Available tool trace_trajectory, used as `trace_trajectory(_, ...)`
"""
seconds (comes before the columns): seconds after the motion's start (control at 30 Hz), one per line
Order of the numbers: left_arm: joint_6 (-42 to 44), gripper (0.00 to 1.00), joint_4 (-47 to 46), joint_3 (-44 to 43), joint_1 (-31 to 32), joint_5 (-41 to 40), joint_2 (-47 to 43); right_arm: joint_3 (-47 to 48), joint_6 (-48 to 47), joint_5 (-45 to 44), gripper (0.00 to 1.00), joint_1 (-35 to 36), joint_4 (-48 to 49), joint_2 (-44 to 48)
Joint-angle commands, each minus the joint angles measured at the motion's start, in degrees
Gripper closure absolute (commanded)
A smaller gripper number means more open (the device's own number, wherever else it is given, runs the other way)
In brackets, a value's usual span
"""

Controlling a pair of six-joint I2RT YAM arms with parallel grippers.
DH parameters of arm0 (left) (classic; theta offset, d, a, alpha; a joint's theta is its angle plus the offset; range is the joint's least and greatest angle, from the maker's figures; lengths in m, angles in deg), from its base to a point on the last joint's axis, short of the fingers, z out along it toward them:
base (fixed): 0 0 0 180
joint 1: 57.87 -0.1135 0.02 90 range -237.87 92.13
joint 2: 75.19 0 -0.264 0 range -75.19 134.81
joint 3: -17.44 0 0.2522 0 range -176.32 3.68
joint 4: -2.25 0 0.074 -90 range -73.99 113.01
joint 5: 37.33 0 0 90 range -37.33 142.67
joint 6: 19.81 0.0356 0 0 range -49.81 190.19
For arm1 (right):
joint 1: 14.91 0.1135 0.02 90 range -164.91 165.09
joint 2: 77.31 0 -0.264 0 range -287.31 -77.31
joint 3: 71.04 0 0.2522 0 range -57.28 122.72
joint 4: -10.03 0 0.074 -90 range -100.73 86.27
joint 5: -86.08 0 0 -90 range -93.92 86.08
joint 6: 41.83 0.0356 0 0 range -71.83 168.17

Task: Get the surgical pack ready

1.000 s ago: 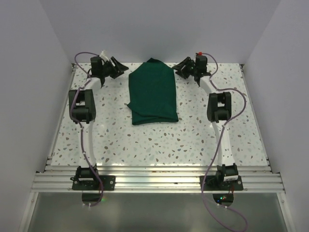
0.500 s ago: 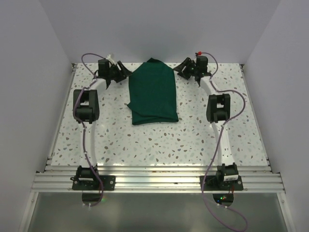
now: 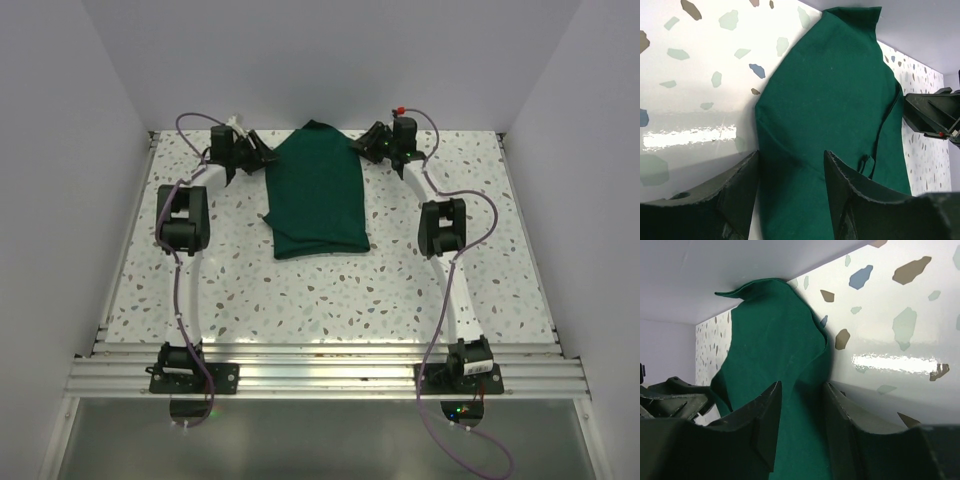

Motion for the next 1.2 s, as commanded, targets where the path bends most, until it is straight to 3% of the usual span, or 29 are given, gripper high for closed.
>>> trace_trajectory(0.0, -0.2, 0.43, 0.8, -0.3, -0.9, -1.3, 1.8, 1.6, -0.9, -3.6, 0.58, 0.7, -3.1, -3.0)
trace_trajectory(0.1, -1.2, 0.50, 1.0, -1.9, -0.9, -0.1, 2.9, 2.1, -0.7, -4.1, 0.68, 0.7, -2.4, -2.6)
trace_trajectory(0.2, -2.9, 0.69, 1.2, -3.6, -1.2, 1.5, 3.6, 2.3, -0.2, -3.5, 0.80, 0.7, -1.8, -1.3)
trace_trajectory(0.3, -4.5, 0.79, 1.2, -5.0, -1.5, 3.0, 3.4, 1.6, 1.2, -2.6, 0.90, 0.7, -0.5, 0.2)
trace_trajectory(0.33, -4.8, 0.88, 1.2, -5.4, -1.5, 3.4, 3.0, 1.7, 1.9, -1.8, 0.97, 0.7, -0.2, 0.8)
trace_trajectory(0.43, -5.7, 1.00, 1.6, -6.5, -1.6, 4.9, 1.6, 1.9, 4.6, -0.2, 1.00, 0.7, 1.0, 2.1)
trace_trajectory(0.8, -3.5, 1.00, 4.5, 2.1, -1.3, 7.5, -9.1, -10.7, 2.9, 3.8, 1.00, 0.7, -4.5, 18.3)
trace_trajectory(1.0, 1.1, 1.00, 15.1, 5.6, -0.9, 6.4, -15.9, -16.3, 0.4, 6.2, 1.00, 0.7, -10.1, 24.8)
trace_trajectory(1.17, 4.6, 1.00, 18.3, 12.0, -0.8, 5.7, -23.8, -23.9, -4.0, 6.3, 1.00, 0.5, -15.2, 34.3)
